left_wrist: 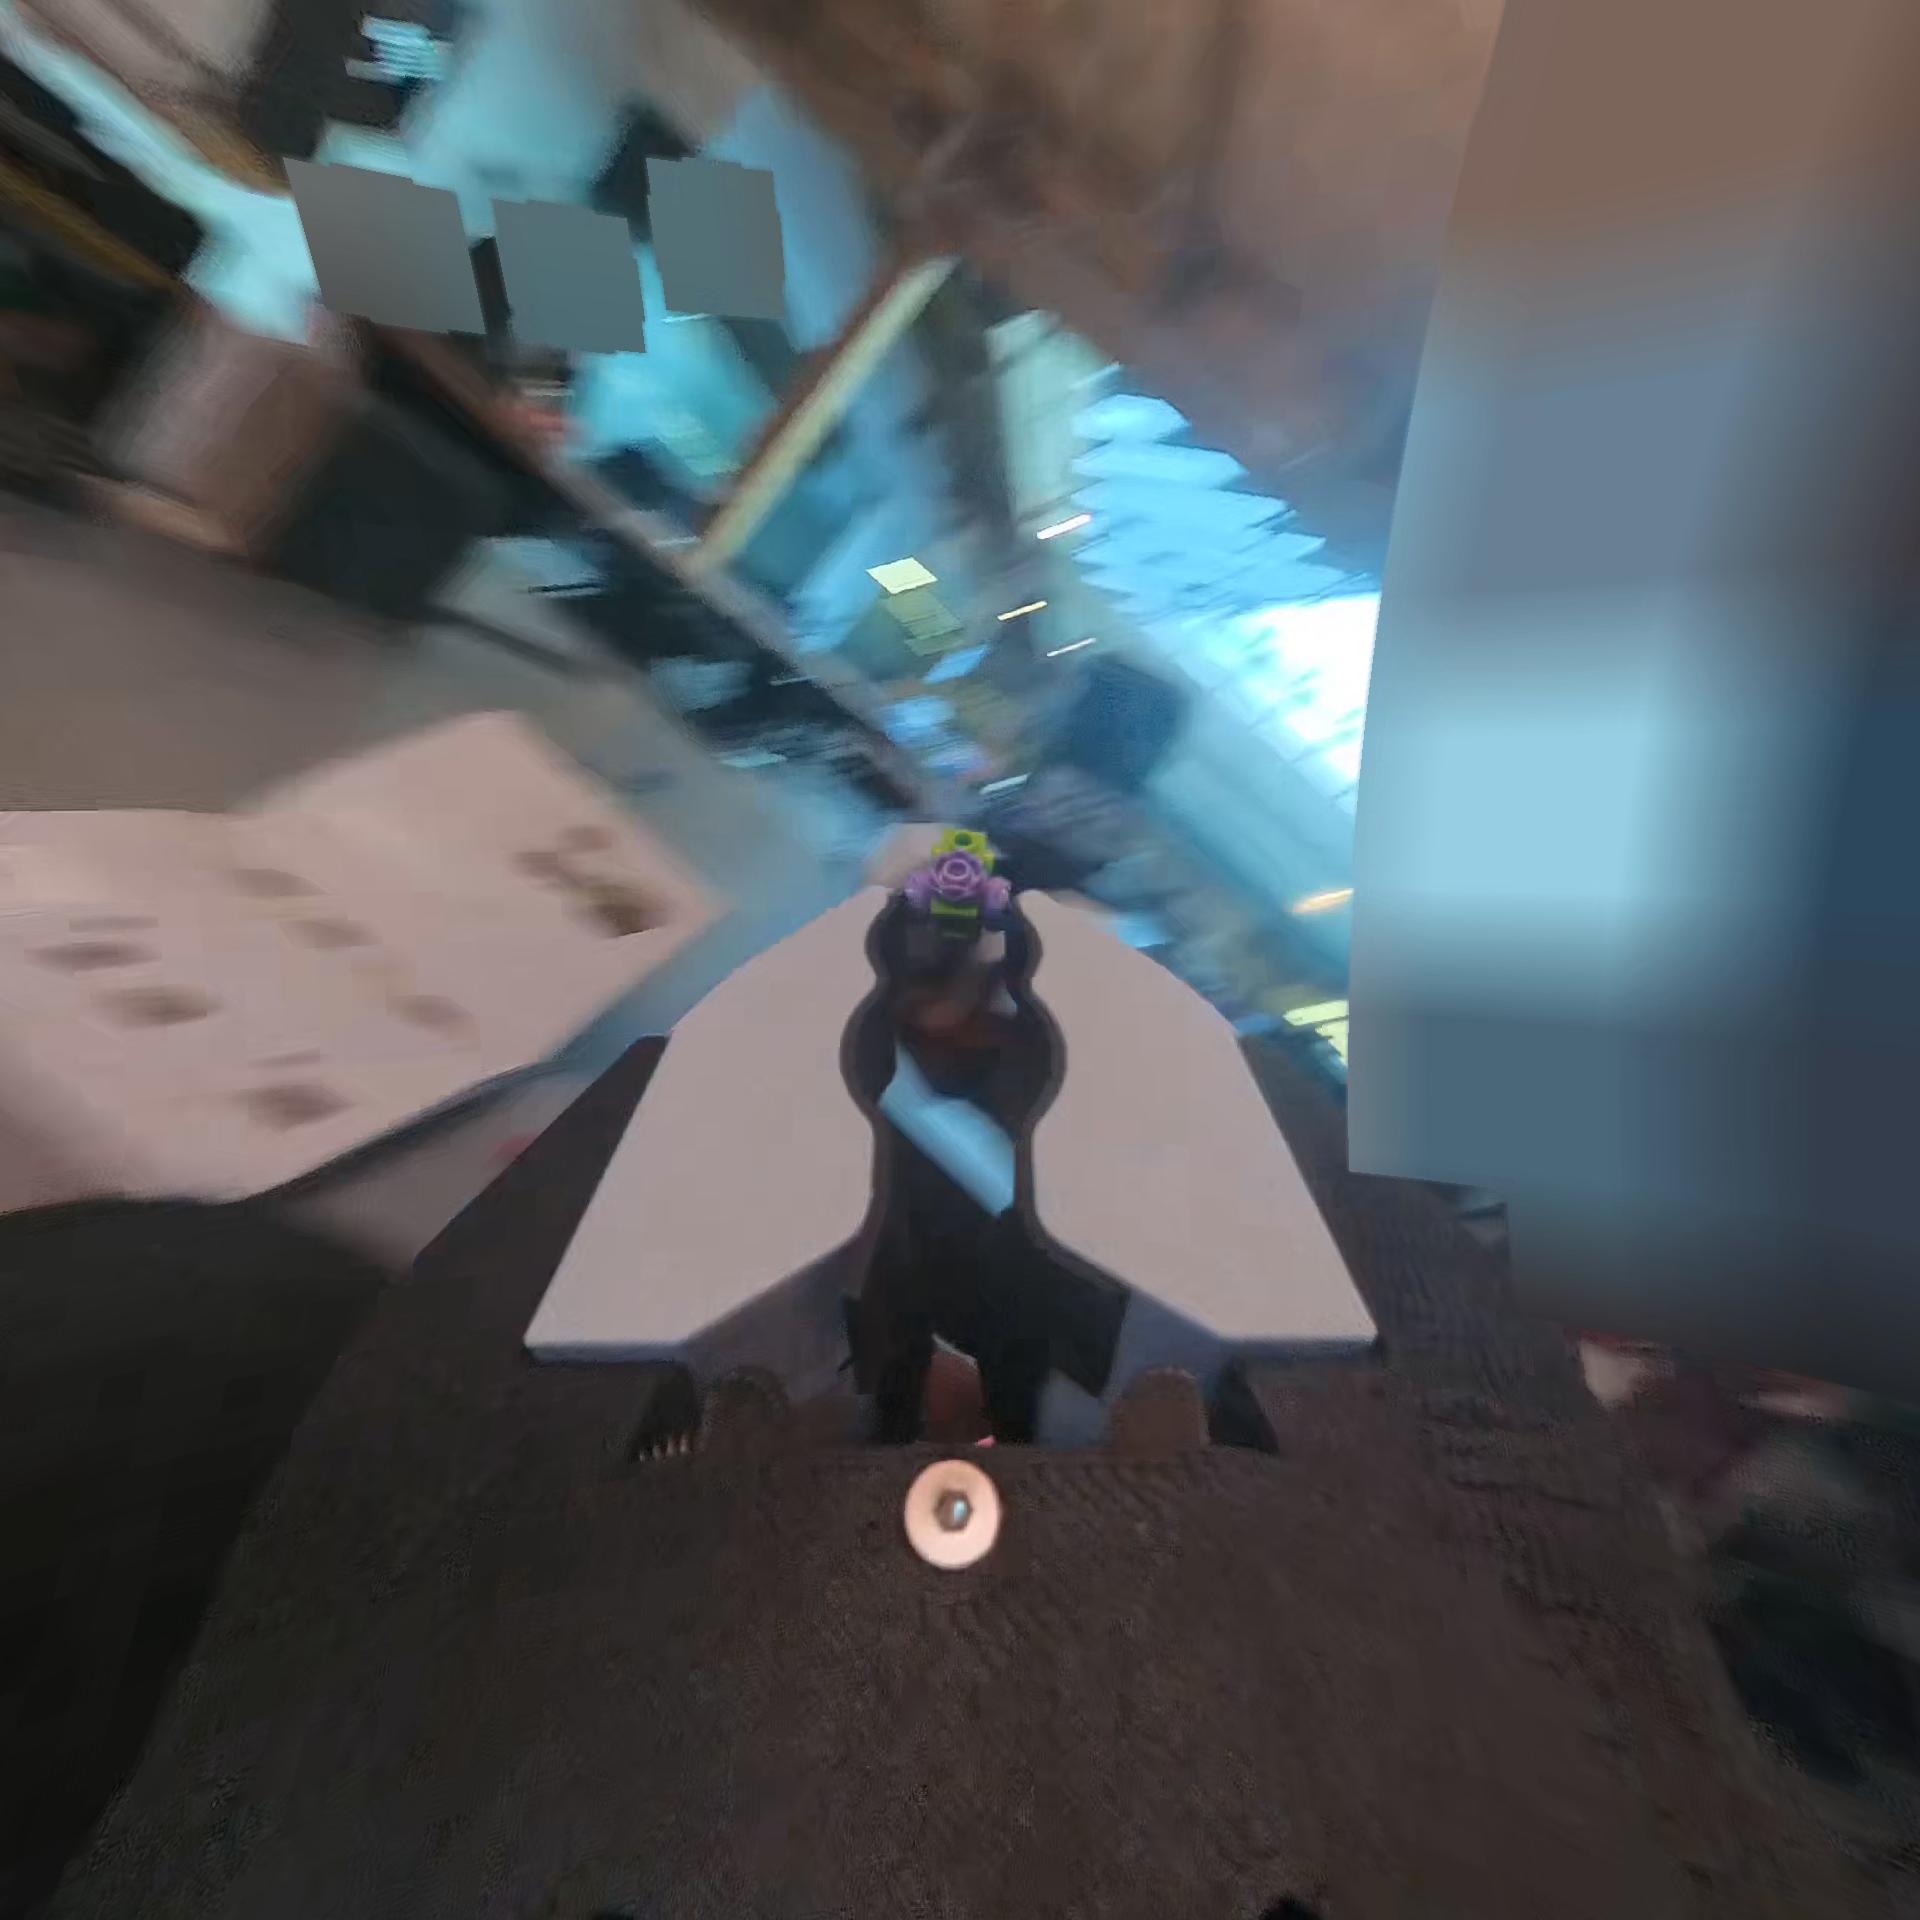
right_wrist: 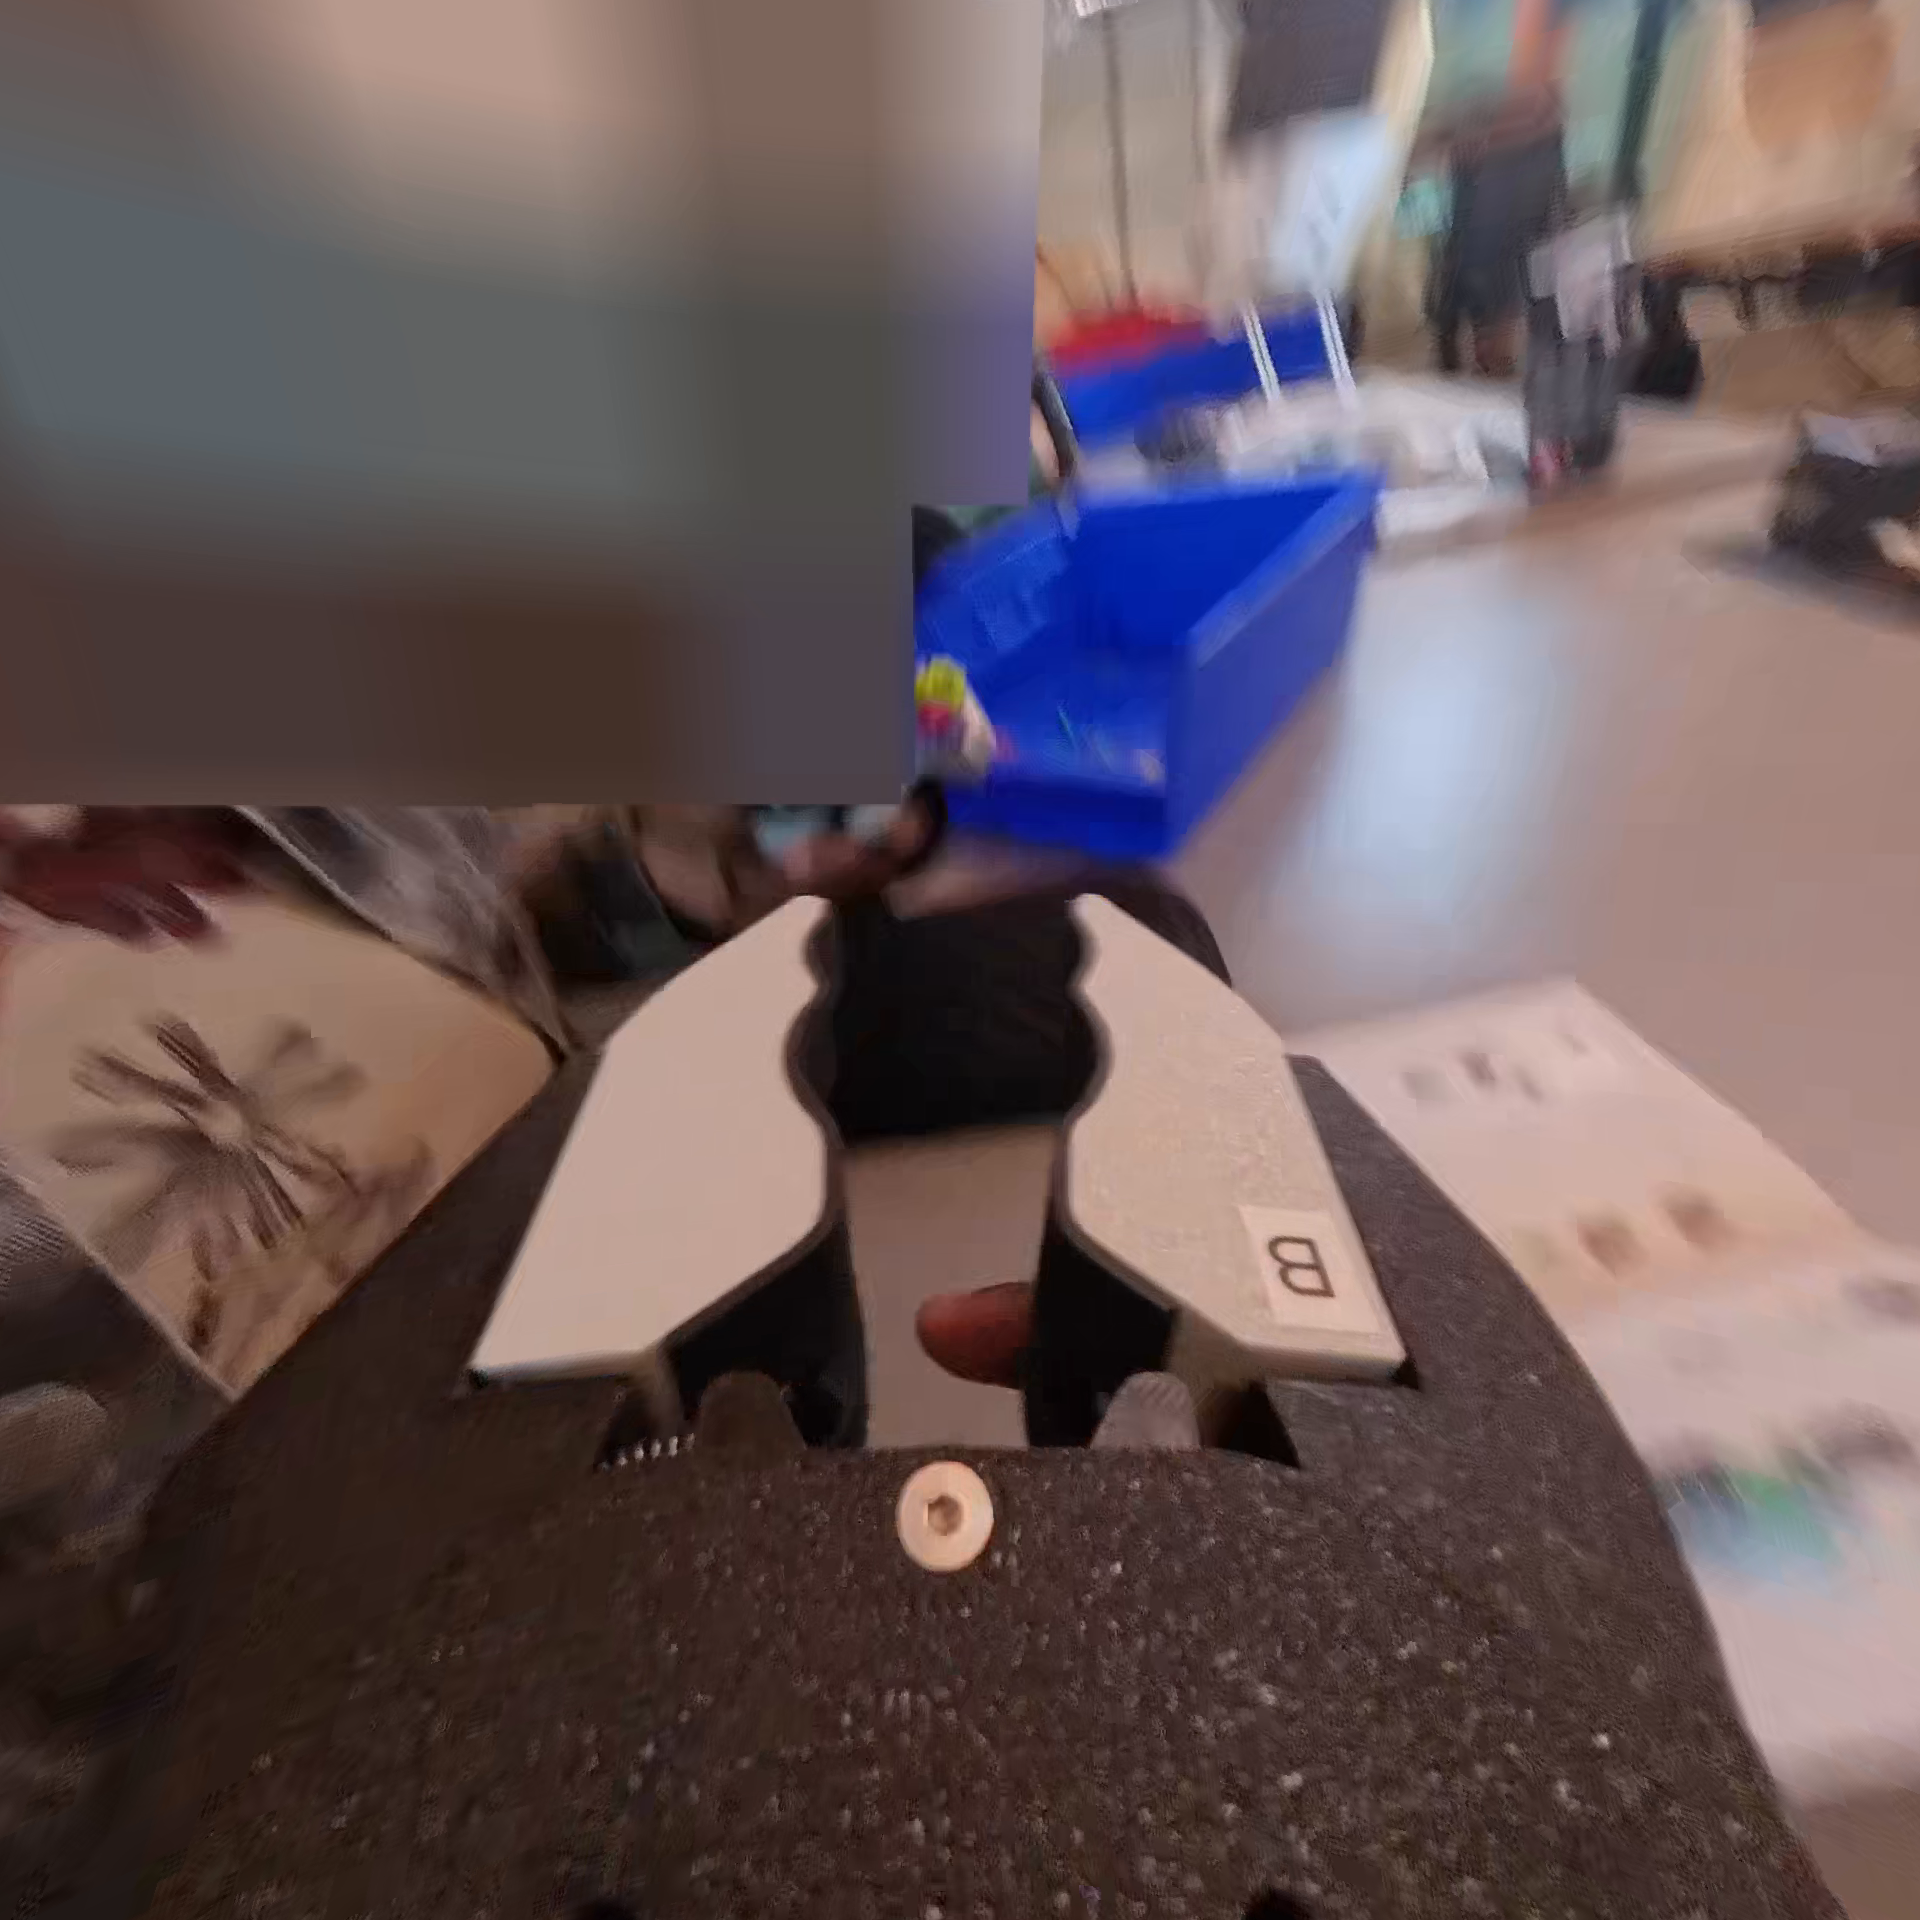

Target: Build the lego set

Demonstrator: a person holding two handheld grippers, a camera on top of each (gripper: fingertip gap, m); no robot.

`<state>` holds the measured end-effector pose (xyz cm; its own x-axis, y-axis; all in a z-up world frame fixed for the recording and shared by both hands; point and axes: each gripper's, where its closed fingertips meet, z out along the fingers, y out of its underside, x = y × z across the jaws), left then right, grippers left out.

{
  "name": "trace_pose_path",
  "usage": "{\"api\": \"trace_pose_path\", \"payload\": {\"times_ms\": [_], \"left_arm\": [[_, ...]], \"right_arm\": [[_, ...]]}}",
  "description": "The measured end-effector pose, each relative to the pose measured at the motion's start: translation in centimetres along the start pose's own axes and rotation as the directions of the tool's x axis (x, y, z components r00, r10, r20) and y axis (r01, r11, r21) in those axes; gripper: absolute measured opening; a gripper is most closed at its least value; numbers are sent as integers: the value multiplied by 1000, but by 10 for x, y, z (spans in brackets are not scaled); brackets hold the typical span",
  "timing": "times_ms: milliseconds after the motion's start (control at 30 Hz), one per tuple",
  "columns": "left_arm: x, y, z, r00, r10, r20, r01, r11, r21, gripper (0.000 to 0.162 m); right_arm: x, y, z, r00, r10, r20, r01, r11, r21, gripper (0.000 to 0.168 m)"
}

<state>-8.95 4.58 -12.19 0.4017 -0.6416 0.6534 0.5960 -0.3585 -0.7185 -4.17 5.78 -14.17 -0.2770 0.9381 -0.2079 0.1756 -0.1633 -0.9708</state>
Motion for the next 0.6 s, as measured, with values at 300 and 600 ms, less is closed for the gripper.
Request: {"api": "trace_pose_path", "payload": {"times_ms": [300,600], "left_arm": [[-36,70,-14,946,-15,323,107,957,-268,17],[-30,87,-12,927,-220,303,296,926,-234,17]], "right_arm": [[16,126,-9,978,-118,-170,-19,766,-643,10],[20,127,-6,970,-185,-161,34,751,-659,10]]}}
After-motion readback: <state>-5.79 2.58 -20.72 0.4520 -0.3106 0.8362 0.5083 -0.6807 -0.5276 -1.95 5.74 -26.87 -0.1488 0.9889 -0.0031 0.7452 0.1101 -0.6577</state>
